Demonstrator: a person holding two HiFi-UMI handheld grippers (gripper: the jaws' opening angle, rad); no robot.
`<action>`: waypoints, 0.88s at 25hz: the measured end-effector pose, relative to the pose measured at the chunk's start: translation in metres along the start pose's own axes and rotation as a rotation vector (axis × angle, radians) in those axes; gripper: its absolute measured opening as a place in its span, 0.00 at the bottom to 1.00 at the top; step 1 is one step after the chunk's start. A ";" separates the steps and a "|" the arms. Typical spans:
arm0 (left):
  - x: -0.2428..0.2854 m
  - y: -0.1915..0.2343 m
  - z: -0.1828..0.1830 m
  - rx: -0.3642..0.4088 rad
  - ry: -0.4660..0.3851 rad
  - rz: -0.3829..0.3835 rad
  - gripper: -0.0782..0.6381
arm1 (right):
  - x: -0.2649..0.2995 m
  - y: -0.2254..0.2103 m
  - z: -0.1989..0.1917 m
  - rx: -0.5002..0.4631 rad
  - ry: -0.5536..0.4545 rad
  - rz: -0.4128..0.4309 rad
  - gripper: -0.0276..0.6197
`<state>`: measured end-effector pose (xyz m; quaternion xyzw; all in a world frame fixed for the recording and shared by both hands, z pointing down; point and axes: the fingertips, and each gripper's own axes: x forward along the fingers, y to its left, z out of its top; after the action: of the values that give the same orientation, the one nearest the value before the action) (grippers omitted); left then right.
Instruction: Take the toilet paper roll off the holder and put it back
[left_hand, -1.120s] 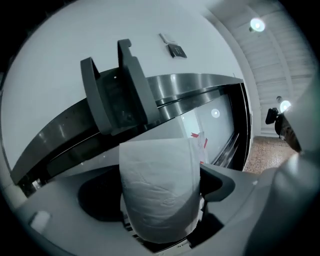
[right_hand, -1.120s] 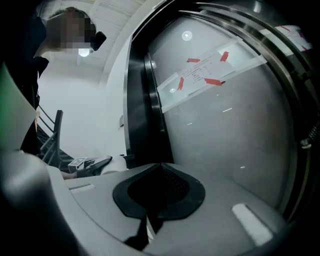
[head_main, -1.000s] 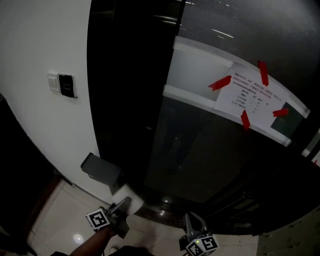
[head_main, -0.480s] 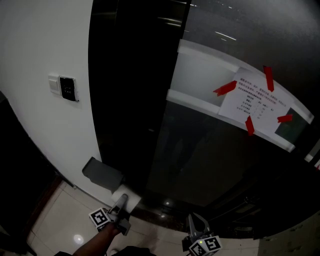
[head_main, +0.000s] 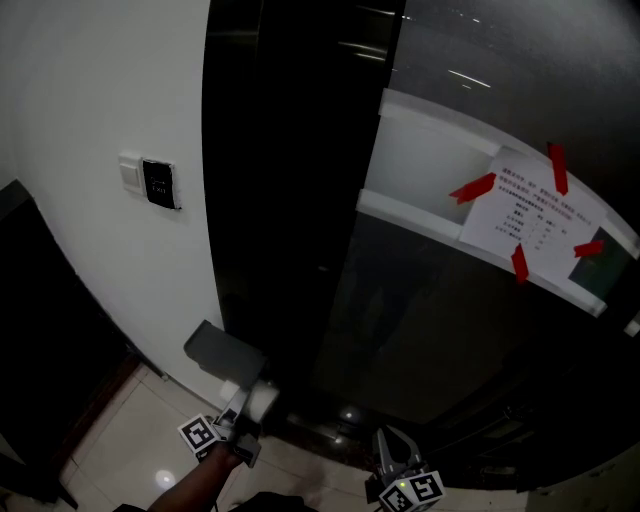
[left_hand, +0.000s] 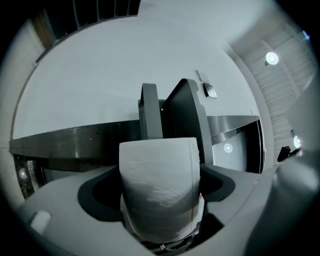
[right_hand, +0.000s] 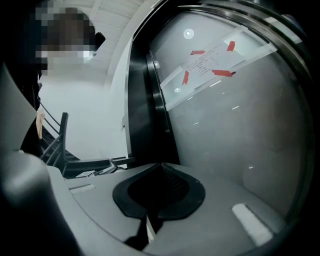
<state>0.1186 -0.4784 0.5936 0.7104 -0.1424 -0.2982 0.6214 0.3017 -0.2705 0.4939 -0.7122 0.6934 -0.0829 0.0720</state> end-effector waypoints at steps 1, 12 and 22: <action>0.000 0.000 0.003 -0.002 -0.005 -0.001 0.74 | 0.003 0.003 0.000 0.001 0.001 0.010 0.06; -0.005 0.007 0.057 -0.047 -0.126 0.004 0.74 | 0.021 0.013 0.006 -0.007 -0.013 0.026 0.06; -0.013 0.009 0.086 -0.026 -0.142 0.007 0.74 | 0.032 0.024 -0.001 -0.006 -0.002 0.037 0.06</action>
<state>0.0581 -0.5409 0.6010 0.6788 -0.1847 -0.3474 0.6200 0.2790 -0.3030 0.4898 -0.6995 0.7066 -0.0788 0.0721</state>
